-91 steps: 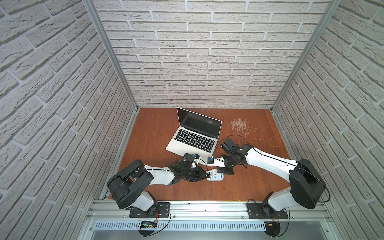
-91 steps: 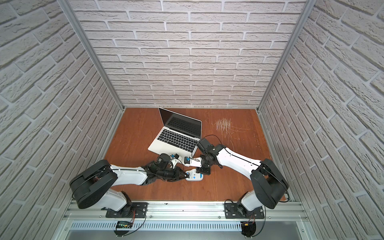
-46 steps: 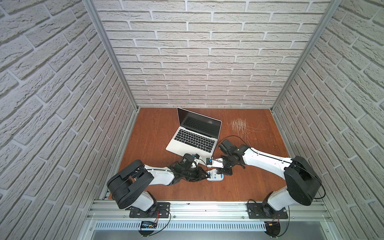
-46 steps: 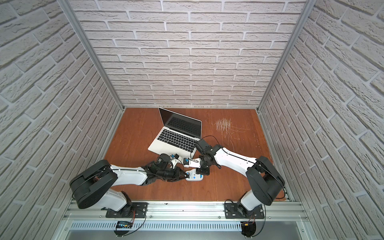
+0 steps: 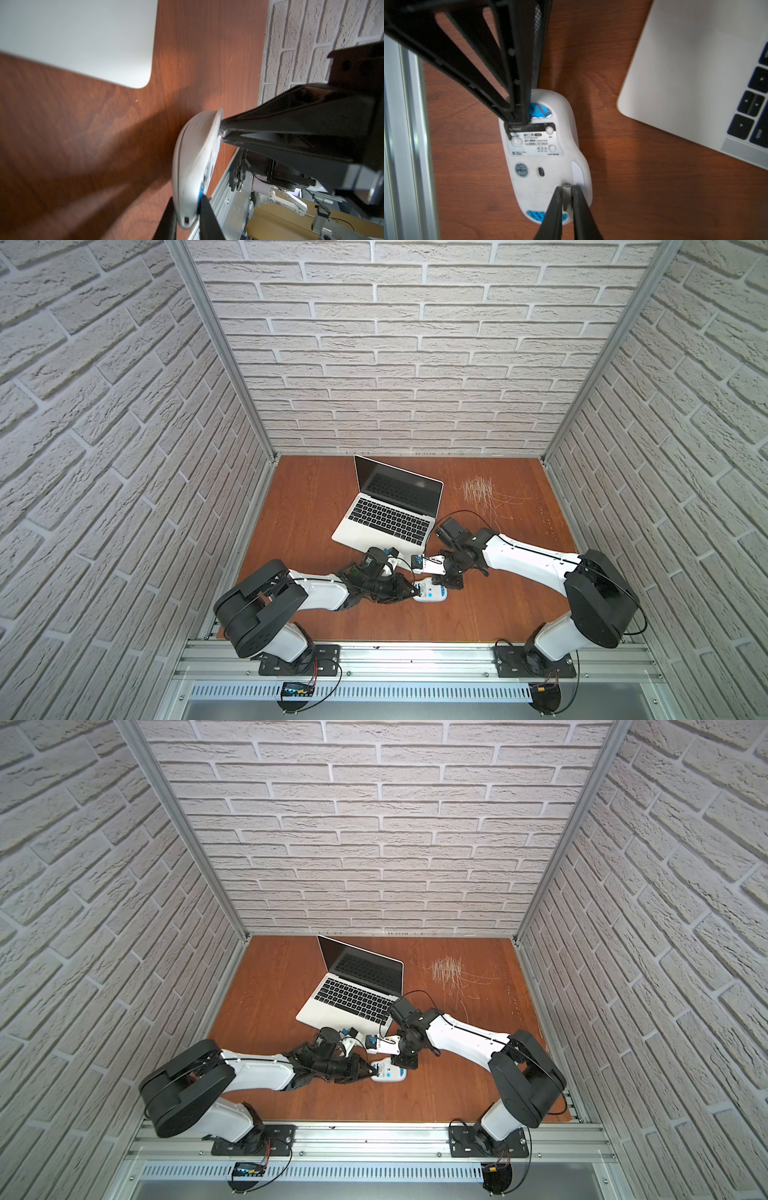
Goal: Remove the wireless mouse receiver from the laptop
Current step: Pick up the USB plug from the mouse.
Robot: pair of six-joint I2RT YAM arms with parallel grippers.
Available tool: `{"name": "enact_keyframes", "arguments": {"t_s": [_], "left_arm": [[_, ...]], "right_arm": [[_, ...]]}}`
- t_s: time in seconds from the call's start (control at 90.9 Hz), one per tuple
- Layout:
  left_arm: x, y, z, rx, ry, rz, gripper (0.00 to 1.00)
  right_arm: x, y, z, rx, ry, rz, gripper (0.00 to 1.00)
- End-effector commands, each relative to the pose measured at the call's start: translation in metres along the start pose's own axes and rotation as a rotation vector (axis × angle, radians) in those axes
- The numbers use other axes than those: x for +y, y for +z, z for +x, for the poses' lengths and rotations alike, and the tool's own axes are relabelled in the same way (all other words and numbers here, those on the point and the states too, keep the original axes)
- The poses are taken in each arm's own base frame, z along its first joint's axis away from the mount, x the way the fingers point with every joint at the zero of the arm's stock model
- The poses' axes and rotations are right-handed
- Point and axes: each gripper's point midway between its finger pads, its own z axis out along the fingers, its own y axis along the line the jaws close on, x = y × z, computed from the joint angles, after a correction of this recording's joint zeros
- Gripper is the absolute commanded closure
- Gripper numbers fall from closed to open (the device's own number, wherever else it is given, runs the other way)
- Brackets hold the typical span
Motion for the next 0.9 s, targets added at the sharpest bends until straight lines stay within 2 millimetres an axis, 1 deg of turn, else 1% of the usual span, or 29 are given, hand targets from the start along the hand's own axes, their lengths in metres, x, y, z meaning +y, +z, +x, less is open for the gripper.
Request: {"name": "enact_keyframes", "arguments": {"t_s": [0.0, 0.077, 0.132, 0.253, 0.385, 0.517, 0.726, 0.891], "left_arm": [[0.023, 0.000, 0.009, 0.015, -0.026, -0.062, 1.00], [0.022, 0.000, 0.009, 0.015, -0.024, -0.060, 1.00], [0.022, 0.000, 0.009, 0.015, -0.024, -0.060, 1.00], [0.022, -0.001, 0.009, 0.015, -0.024, -0.056, 1.00], [0.017, -0.002, 0.010, 0.010, -0.019, -0.028, 1.00], [0.017, -0.008, 0.010, -0.004, -0.023, -0.015, 1.00], [0.025, -0.020, 0.013, -0.019, -0.046, -0.010, 1.00], [0.026, -0.027, 0.015, -0.031, -0.048, -0.007, 1.00]], "right_arm": [[0.001, 0.002, -0.004, 0.002, -0.013, -0.009, 0.90], [0.003, 0.002, -0.003, 0.002, -0.015, -0.018, 0.96], [0.006, 0.002, -0.002, 0.004, -0.015, -0.029, 0.96], [0.008, 0.001, -0.002, -0.001, -0.019, -0.032, 0.96], [0.011, -0.003, -0.012, -0.065, -0.019, -0.045, 0.96], [0.011, -0.010, -0.021, -0.145, -0.015, -0.039, 0.97], [0.012, -0.020, -0.031, -0.228, -0.031, -0.019, 0.96], [0.015, -0.024, -0.034, -0.262, -0.038, -0.017, 0.96]]}}
